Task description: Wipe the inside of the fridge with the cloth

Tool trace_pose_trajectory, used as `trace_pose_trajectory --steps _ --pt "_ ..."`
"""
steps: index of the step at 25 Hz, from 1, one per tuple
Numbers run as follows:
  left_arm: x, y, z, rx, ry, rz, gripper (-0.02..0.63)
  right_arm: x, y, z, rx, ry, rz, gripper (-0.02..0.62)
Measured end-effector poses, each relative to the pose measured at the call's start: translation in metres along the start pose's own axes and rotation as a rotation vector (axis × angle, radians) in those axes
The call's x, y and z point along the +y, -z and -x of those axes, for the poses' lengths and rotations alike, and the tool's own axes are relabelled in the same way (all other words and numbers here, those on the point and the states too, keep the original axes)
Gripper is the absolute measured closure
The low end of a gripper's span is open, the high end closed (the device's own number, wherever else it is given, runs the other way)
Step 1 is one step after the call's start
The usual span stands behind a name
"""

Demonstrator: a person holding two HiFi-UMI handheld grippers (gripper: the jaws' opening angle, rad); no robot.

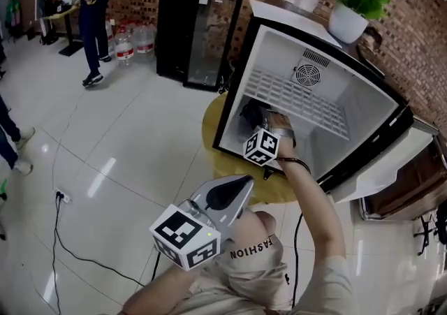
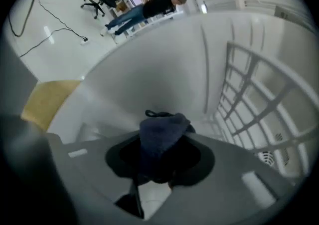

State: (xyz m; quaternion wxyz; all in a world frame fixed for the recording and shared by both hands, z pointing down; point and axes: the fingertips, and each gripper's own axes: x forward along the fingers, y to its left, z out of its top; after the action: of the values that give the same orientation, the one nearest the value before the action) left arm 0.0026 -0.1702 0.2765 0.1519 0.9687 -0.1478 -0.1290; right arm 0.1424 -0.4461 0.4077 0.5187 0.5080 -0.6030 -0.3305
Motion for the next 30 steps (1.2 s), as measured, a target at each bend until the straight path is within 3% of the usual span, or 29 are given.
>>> trace_pose_trajectory --steps 3,6,11,15,17,19,23,26,28,30 --pt "0.004 0.002 0.002 0.01 -0.003 -0.003 0.605 0.001 0.015 -0.049 0.112 -0.036 -0.054 0.474" --pt "0.007 0.006 0.001 0.027 -0.003 -0.01 0.605 0.019 0.001 -0.068 0.111 -0.146 -0.118 0.474" --pt "0.008 0.009 0.0 0.031 -0.005 -0.008 0.605 0.053 -0.025 -0.013 -0.003 -0.305 -0.16 0.474" --pt "0.014 0.014 -0.001 0.047 -0.01 0.002 0.605 0.086 -0.078 0.063 -0.149 -0.37 -0.072 0.476" --pt "0.013 0.016 -0.004 0.053 -0.007 0.001 0.605 0.091 -0.09 0.092 -0.213 -0.356 -0.069 0.474" --pt "0.011 0.018 -0.005 0.056 -0.005 0.002 0.605 0.083 -0.079 0.102 -0.213 -0.299 -0.084 0.474" --pt "0.011 0.019 -0.007 0.056 -0.007 0.005 0.605 0.035 -0.032 0.066 -0.121 -0.13 -0.168 0.474" --pt "0.003 0.027 -0.008 0.074 0.007 0.012 0.605 0.008 -0.01 0.027 -0.03 -0.011 -0.115 0.472" --pt "0.0 0.032 -0.009 0.084 0.017 0.015 0.605 0.006 -0.011 0.001 0.008 -0.017 -0.095 0.472" --pt "-0.001 0.033 -0.011 0.09 0.022 0.02 0.605 0.012 -0.017 -0.022 0.031 -0.104 -0.176 0.472"
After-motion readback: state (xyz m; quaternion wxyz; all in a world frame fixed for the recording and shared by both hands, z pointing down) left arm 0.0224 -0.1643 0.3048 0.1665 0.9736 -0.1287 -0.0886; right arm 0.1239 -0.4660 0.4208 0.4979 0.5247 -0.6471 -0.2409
